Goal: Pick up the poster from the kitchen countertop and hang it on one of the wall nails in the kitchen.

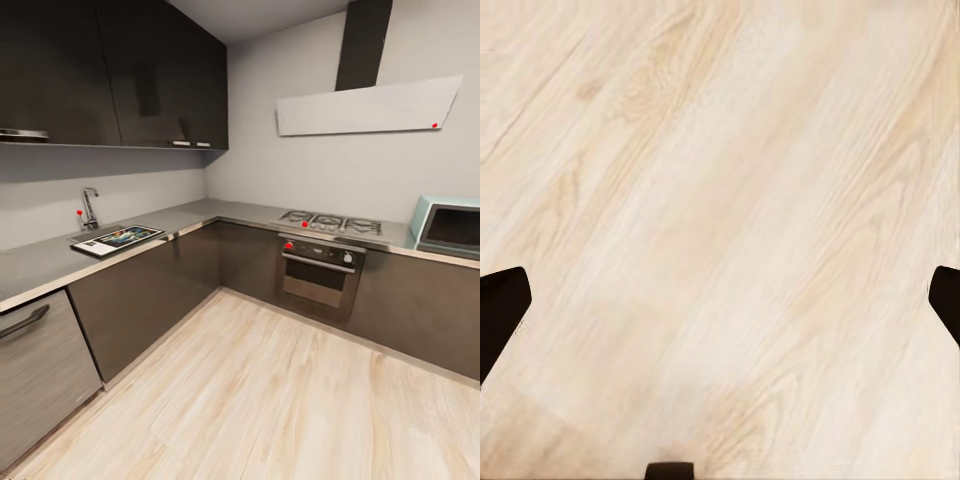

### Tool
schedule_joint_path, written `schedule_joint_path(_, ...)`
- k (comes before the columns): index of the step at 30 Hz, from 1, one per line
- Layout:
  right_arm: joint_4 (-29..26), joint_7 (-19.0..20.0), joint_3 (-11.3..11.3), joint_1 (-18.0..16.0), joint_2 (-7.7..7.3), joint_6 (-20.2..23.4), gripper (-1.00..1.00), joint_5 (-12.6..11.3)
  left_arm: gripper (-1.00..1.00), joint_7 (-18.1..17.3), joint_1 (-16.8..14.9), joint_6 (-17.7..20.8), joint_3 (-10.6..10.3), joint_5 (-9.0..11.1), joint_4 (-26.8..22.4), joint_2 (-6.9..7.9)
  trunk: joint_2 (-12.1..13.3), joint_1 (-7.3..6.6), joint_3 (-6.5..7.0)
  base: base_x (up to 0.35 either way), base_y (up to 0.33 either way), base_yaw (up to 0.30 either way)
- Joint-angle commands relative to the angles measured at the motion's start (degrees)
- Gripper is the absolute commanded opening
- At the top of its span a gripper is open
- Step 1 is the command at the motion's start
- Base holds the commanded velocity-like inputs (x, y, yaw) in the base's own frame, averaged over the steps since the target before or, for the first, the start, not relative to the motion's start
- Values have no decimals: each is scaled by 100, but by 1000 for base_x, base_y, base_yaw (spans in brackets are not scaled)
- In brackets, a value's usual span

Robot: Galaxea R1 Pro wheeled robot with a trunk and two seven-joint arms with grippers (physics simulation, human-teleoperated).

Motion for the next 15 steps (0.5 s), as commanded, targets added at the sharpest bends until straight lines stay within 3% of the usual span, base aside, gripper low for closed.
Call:
schedule_joint_path(1, 5, -3, 2, -3, -1, -18, 100, 9, 100, 2, 2, -9, 4, -1, -7, -1, -2, 3, -5, 307, -145, 289)
schedule_joint_path(15, 5, -3, 1, -3, 0, -24, 100, 10, 100, 2, 2, -198, 1, -1, 198, -6, -2, 3, -5, 307, -146, 292)
